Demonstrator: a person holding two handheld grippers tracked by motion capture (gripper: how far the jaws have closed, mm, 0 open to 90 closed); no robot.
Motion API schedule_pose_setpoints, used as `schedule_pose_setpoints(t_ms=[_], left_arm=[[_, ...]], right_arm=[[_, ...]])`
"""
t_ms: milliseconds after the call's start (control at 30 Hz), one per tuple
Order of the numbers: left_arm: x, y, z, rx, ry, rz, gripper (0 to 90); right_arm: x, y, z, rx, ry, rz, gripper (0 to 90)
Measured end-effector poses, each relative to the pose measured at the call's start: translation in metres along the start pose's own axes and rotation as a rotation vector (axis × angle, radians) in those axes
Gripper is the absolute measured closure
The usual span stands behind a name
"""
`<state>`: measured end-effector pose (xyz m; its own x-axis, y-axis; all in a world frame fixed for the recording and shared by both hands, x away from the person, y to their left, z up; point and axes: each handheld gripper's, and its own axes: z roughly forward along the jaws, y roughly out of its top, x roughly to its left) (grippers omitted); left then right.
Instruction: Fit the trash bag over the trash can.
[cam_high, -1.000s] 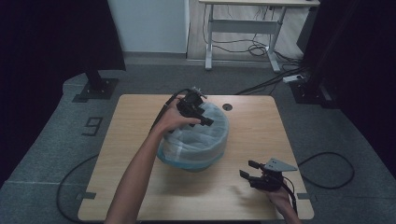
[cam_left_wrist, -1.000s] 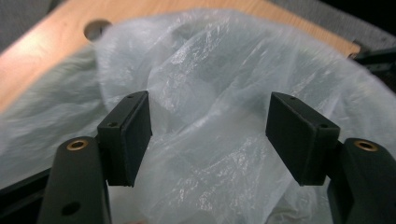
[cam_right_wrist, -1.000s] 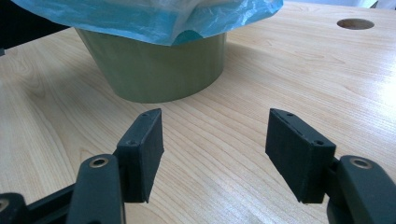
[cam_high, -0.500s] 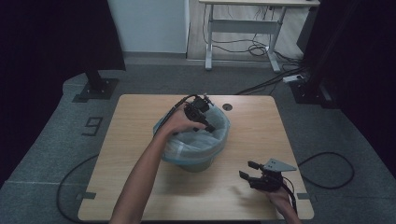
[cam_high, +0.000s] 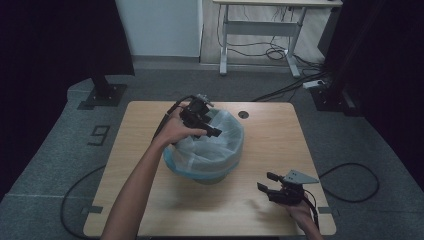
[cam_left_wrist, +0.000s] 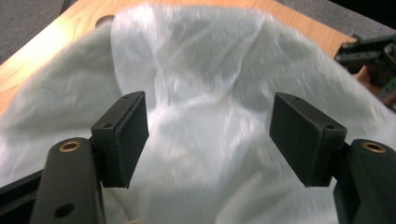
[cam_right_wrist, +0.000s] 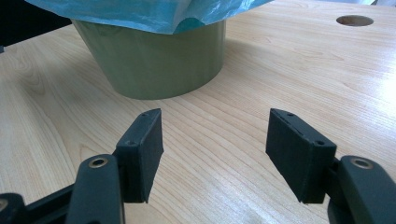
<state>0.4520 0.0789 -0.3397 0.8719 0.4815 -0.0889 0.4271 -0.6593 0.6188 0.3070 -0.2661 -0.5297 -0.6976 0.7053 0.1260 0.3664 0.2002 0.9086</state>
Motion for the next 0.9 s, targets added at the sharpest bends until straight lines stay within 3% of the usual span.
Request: schedule_pose_setpoints(t_ms=[200, 467, 600, 800, 900], left_arm=[[-0.004, -0.014, -0.004, 0.032, -0.004, 0.009, 27.6], [-0.009, -0.013, 0.019, 0.116, -0.016, 0.018, 28.0], [-0.007, -0.011, 0.031, 0.183, -0.013, 0.007, 28.5], [-0.006, -0.007, 0.038, 0.265, 0.001, -0.009, 29.2], [-0.006, -0.008, 0.036, 0.242, 0.001, -0.012, 29.1]], right_arm=[[0.002, 0.000, 0.003, 0.007, 0.002, -0.003, 35.4], [0.001, -0.001, 0.002, 0.009, -0.001, 0.000, 35.4], [0.000, -0.001, 0.000, 0.004, -0.005, 0.003, 35.4], [-0.001, 0.000, -0.002, 0.000, -0.008, 0.004, 35.4], [-0.001, -0.001, -0.002, -0.001, -0.010, 0.003, 35.4]])
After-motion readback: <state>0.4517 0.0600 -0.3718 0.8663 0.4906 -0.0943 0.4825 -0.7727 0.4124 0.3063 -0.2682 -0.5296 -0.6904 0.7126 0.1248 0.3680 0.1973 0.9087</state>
